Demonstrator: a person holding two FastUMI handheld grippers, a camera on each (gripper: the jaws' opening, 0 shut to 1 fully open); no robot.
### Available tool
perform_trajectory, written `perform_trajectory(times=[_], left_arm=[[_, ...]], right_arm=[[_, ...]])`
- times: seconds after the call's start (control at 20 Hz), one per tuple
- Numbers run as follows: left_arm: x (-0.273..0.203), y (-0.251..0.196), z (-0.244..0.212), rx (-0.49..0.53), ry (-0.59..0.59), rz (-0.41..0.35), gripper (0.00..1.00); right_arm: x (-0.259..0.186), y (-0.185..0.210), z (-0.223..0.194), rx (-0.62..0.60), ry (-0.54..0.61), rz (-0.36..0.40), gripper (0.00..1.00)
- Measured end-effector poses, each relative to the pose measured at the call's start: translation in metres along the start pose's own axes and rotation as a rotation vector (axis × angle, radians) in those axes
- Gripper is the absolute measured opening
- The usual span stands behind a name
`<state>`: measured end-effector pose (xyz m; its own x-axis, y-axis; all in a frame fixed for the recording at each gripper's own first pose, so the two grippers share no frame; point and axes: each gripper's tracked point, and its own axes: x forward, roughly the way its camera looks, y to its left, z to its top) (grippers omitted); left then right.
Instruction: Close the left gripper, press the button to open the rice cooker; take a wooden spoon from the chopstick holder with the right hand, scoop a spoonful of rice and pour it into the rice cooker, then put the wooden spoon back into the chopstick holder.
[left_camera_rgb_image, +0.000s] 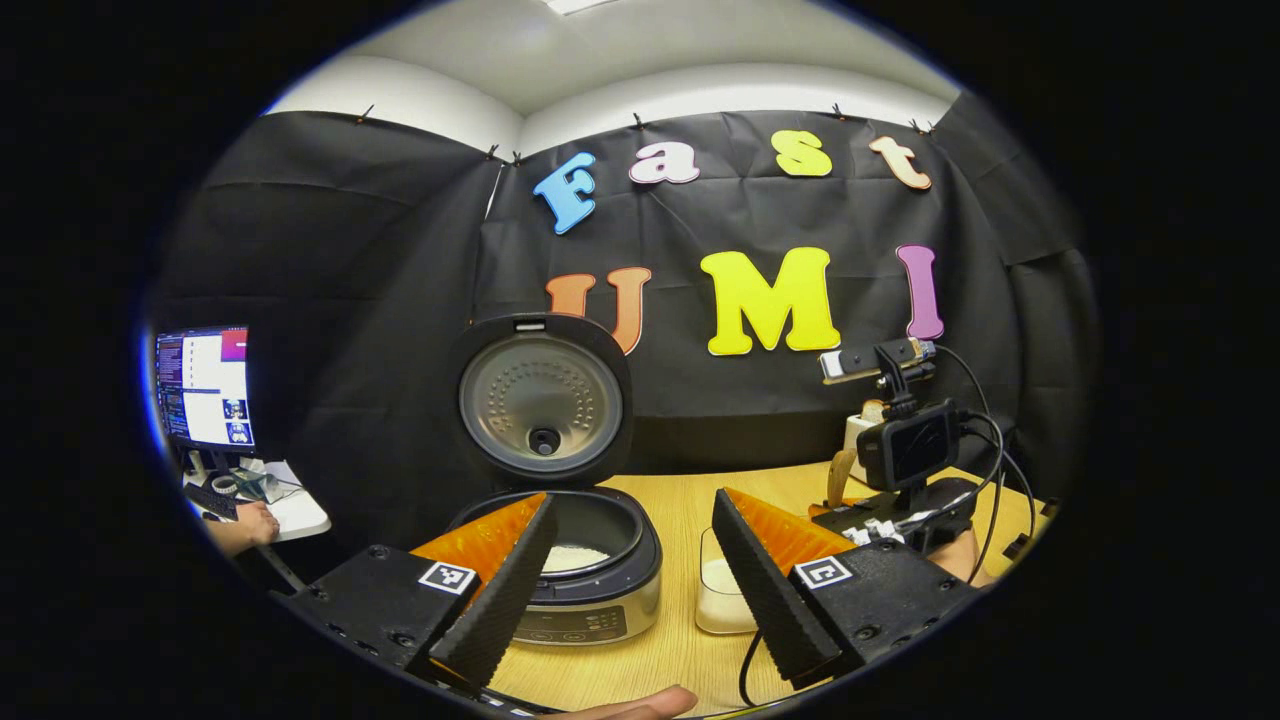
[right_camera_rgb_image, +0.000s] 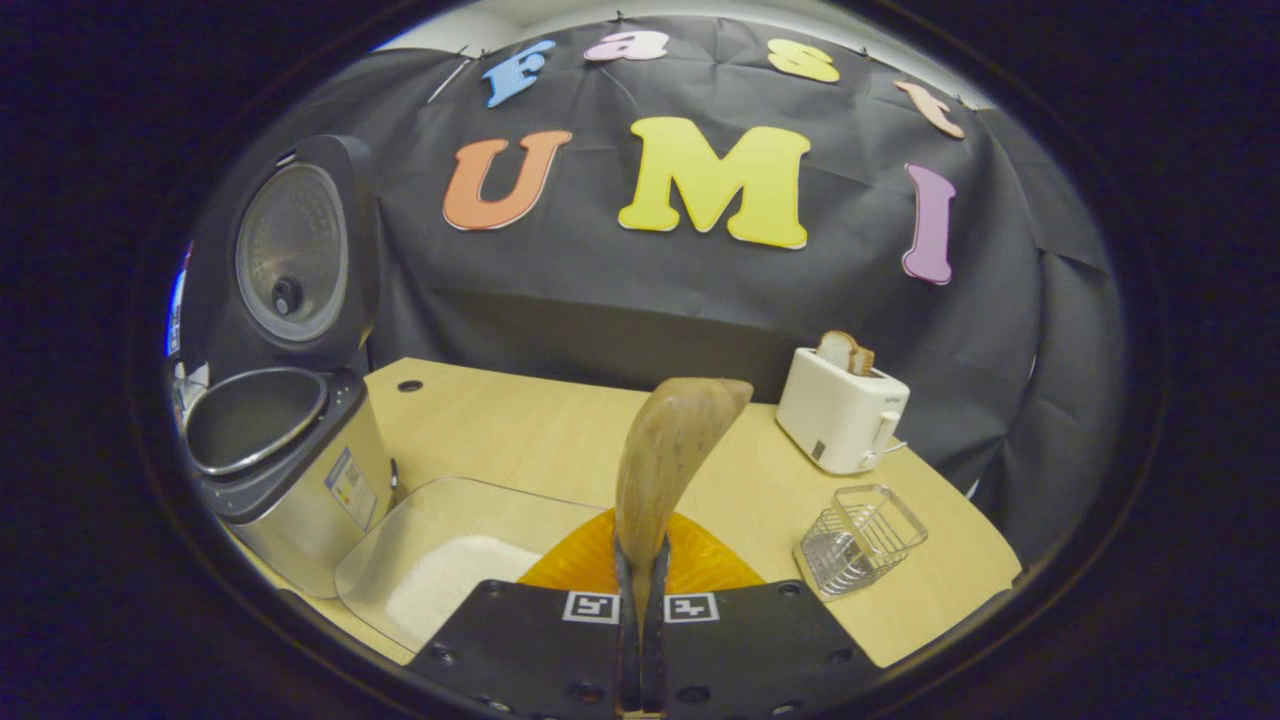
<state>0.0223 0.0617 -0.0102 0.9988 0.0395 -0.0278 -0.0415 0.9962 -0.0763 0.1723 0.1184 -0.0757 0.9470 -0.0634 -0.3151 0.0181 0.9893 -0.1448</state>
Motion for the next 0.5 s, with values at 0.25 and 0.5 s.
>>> perform_trajectory(times=[0.25,0.5], left_arm=[[0.0,0.001,-0.002,0.001,0.009,-0.002,1.0],[-0.001,0.001,-0.002,-0.001,0.011,-0.002,0.99]], right_arm=[[0.002,-0.004,-0.01,-0.029,-0.014,-0.076,0.02],[-0.005,0.014,-0.019,0.004,0.017,-0.061,0.03]])
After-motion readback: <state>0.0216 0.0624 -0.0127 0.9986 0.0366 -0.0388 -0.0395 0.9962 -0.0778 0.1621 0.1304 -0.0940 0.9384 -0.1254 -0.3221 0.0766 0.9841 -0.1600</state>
